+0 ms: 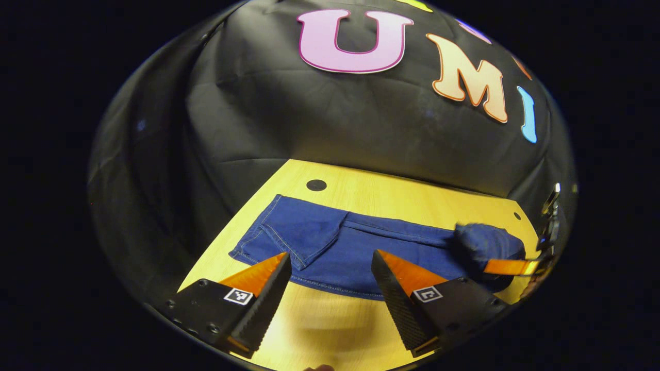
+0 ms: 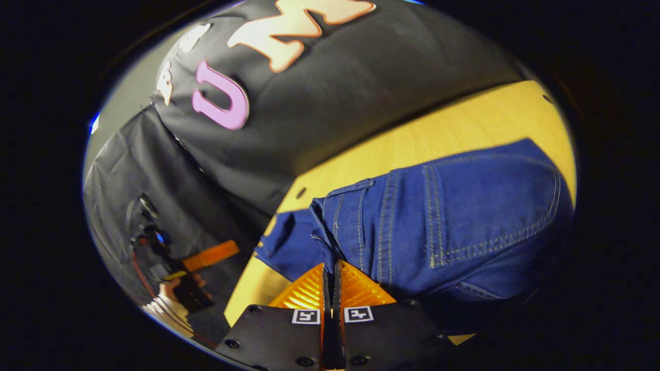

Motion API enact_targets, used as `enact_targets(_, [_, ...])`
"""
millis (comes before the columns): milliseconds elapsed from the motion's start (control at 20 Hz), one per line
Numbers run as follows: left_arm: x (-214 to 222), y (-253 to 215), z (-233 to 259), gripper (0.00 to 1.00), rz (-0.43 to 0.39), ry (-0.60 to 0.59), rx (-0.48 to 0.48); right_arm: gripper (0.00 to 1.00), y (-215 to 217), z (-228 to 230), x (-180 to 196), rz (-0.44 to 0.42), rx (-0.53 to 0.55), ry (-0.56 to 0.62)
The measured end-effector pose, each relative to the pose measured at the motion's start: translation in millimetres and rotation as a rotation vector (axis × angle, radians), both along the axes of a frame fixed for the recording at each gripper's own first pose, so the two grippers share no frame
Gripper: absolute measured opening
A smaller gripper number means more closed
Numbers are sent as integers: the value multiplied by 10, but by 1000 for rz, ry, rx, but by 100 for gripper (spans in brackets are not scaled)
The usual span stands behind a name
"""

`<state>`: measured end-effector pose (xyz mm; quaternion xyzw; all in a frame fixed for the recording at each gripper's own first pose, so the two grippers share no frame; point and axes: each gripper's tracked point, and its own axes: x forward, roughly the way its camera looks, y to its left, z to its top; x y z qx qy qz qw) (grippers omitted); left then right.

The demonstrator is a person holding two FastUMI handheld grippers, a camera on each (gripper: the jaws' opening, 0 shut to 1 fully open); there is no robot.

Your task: Grasp the waist and the cuffs of the jeans and fold them to make the two legs overlap; first hold the waist and fold one-third of the jeans toward the cuffs, then hold the cuffs and fold the remaining one-third in the same direction to finish folding.

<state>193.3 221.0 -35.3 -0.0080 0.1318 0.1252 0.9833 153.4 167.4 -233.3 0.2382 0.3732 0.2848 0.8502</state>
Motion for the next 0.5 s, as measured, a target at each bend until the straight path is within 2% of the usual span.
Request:
enact_targets(100, [-28, 3, -17, 98, -1, -3, -2, 0, 44, 32, -9, -3, -10, -4])
enact_targets(150, [-39, 4, -15, 98, 2, -6, -1, 3, -10, 53, -10, -2, -33, -24])
enact_targets(200, [-56, 7, -24, 94, 3, -3, -5, 3, -27, 66, -35, 4, -61, -30])
enact_targets(250, [-89, 10, -36, 94, 4, -2, -9, 0, -28, 78, -32, 7, -90, -37])
enact_targets(350, [-120, 35, -73, 94, 12, 7, -9, 3, -37, 75, -25, 14, -155, -47])
enact_targets(500, [-175, 127, -154, 94, 29, 26, -14, 0, -27, 97, -22, 5, -235, -66])
